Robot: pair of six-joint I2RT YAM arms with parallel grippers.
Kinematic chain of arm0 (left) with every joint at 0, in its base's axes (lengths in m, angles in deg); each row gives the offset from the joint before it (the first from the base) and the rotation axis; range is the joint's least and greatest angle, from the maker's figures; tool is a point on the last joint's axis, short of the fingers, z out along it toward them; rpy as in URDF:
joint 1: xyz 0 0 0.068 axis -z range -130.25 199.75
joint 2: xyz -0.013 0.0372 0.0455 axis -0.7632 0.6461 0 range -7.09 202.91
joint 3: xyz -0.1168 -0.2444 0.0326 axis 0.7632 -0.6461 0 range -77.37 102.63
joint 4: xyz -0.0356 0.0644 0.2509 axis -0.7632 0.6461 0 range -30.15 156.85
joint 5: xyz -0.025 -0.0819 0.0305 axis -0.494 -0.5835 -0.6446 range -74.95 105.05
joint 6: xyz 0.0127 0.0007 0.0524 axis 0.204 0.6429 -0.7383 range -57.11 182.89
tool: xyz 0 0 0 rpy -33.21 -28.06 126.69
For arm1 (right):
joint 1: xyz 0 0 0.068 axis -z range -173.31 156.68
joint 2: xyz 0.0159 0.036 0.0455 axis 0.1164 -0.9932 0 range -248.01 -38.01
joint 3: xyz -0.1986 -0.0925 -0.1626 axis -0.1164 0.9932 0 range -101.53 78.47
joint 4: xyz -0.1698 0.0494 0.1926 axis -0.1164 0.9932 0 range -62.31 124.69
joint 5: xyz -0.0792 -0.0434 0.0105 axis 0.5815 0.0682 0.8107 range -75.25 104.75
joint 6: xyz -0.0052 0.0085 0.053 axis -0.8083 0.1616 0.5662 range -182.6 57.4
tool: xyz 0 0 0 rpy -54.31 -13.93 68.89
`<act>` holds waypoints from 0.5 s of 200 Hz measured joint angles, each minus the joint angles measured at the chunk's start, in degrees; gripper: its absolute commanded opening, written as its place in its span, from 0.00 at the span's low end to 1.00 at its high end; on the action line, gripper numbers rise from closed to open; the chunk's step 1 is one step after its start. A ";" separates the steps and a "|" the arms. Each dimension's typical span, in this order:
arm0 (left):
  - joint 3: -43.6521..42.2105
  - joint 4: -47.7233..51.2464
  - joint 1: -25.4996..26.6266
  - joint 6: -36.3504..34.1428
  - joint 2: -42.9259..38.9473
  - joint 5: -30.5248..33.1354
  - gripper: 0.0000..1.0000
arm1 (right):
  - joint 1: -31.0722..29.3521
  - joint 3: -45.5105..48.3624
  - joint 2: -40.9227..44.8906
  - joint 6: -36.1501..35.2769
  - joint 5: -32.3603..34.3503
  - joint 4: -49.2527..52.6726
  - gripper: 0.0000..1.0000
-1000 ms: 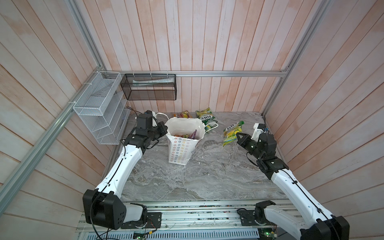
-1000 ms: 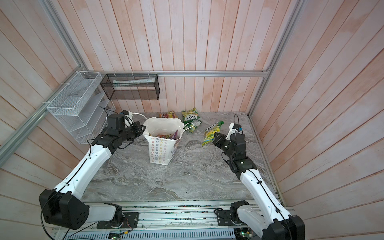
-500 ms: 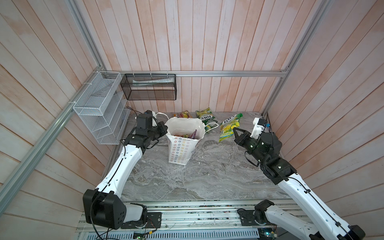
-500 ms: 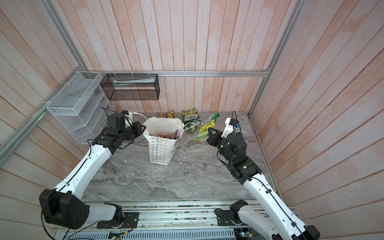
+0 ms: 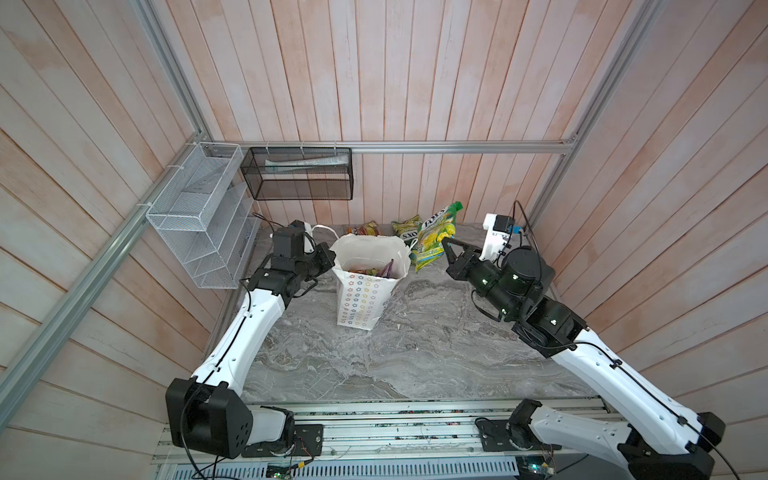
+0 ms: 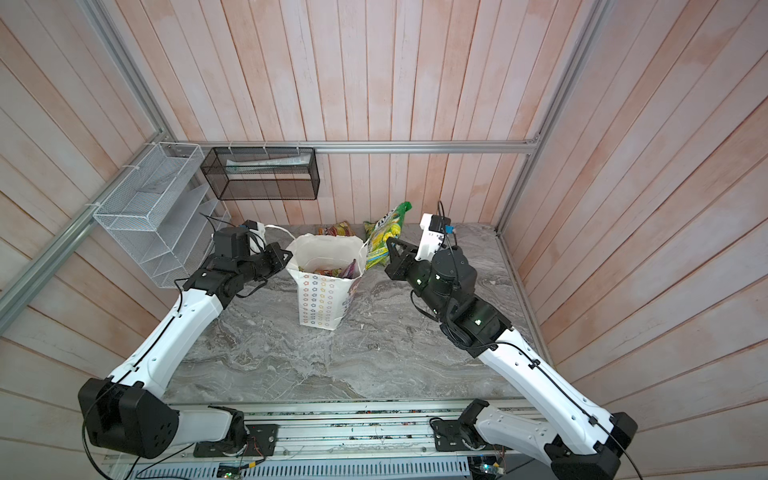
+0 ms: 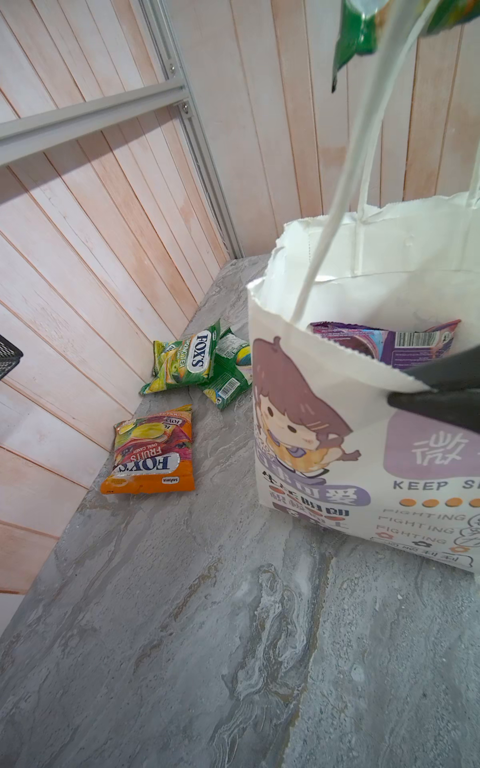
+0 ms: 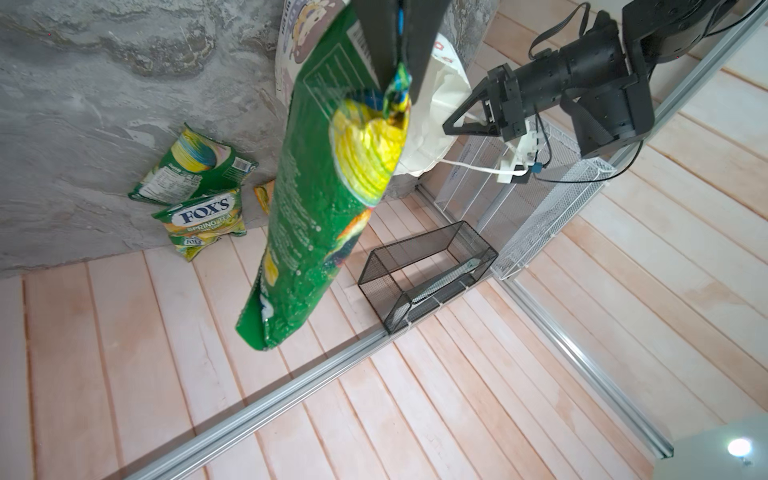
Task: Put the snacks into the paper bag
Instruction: 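Carry the Spring Tea bag over the paper bag with the right gripper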
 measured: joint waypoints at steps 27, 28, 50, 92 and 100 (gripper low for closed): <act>-0.02 -0.02 0.00 0.02 0.00 -0.15 0.00 | -3.72 -5.64 -5.16 -2.95 0.81 -0.04 0.00; -0.02 -0.04 0.00 0.02 0.00 -0.20 0.01 | -3.80 -5.77 -5.31 -3.04 0.79 -0.02 0.00; -0.17 -0.39 0.00 0.02 0.00 -0.44 0.01 | -6.05 -9.60 -9.70 -5.09 0.83 -0.02 0.00; -0.20 -0.46 0.00 0.02 0.00 -0.55 0.01 | -8.24 -12.94 -16.76 -7.04 -0.28 -0.79 0.00; -0.20 -0.48 0.00 0.02 0.00 -0.57 0.01 | -8.26 -13.57 -18.14 -7.10 -0.74 -0.81 0.00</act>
